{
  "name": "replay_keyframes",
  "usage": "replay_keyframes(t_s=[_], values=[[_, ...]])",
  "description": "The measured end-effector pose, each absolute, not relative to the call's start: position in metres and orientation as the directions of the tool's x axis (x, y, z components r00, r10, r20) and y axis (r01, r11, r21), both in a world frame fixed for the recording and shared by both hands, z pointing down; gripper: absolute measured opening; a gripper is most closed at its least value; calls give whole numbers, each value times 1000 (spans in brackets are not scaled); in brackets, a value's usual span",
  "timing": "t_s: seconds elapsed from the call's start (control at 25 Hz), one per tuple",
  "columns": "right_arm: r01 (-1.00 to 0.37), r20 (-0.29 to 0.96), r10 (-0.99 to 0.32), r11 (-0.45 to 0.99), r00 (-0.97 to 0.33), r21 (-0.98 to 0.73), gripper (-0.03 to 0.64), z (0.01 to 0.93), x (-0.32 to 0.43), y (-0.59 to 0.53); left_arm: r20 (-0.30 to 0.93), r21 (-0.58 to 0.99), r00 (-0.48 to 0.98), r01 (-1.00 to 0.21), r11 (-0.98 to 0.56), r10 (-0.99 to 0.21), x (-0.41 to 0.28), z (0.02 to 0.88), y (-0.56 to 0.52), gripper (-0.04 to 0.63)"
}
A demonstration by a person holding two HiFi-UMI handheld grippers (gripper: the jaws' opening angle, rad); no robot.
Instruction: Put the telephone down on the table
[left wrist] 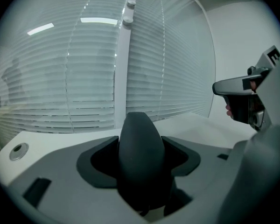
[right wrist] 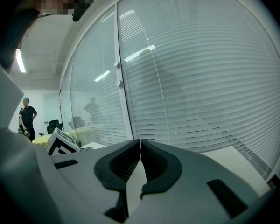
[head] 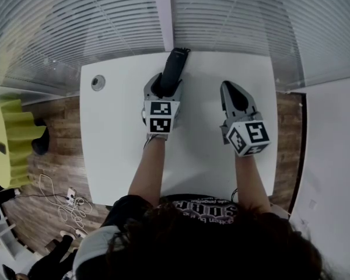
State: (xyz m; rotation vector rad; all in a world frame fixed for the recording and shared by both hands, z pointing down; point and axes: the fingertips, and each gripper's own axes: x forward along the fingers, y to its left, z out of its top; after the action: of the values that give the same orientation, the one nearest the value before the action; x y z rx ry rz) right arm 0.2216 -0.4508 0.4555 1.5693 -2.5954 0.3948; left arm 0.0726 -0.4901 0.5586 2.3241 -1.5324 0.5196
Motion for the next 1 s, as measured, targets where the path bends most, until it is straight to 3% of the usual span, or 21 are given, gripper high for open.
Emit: replay_keyframes(t_s=[0.44, 0.68, 1.0], values=[[-885, 202, -865, 428, -460, -183, 29, 452, 229, -449, 494, 37, 363, -917, -397, -790, 76, 567, -485, 285], [-883, 195, -864, 434, -464, -181, 29, 448, 227, -447, 490, 3, 358, -912, -409, -795, 75, 565, -481, 356], [-880, 174, -866, 442, -469, -174, 29, 437, 222, -445, 433, -8, 371, -910, -416, -821, 72, 536, -475, 357]])
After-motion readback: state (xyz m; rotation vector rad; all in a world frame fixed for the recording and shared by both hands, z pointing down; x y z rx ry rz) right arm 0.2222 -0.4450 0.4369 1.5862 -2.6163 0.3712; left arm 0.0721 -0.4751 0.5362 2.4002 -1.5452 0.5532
